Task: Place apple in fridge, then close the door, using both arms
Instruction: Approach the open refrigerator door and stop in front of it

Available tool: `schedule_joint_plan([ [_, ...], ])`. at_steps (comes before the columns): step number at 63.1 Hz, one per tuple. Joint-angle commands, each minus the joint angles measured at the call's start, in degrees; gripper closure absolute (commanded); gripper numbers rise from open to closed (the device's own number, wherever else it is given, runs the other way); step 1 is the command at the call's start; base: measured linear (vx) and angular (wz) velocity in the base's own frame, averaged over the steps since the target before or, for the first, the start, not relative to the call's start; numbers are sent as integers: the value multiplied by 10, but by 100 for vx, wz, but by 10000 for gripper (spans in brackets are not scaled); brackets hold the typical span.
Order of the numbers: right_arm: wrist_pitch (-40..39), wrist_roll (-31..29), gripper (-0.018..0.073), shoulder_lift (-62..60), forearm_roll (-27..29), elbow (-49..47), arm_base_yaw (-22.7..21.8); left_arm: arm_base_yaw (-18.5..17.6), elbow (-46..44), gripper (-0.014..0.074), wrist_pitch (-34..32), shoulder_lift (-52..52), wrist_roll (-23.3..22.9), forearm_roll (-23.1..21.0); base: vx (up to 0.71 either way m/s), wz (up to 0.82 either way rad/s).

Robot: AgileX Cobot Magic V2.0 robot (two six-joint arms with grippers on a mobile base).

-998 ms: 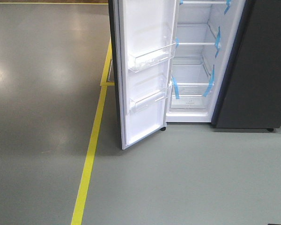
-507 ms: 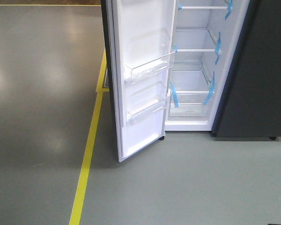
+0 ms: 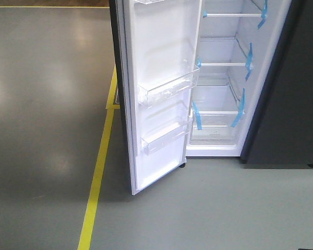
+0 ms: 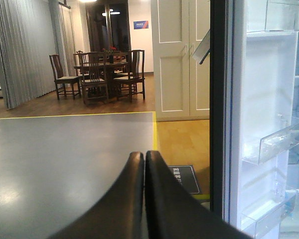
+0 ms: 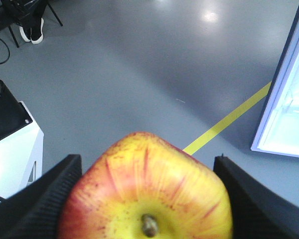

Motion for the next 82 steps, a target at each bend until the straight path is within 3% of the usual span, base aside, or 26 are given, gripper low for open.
schedule_joint_plan([
  [1, -30, -3, 190, 6, 30, -14, 0, -2, 12, 603, -44, -9, -6, 0, 16, 0],
  [82, -29, -3, 190, 6, 30, -14, 0, -2, 12, 603, -44, -9, -6, 0, 11, 1],
])
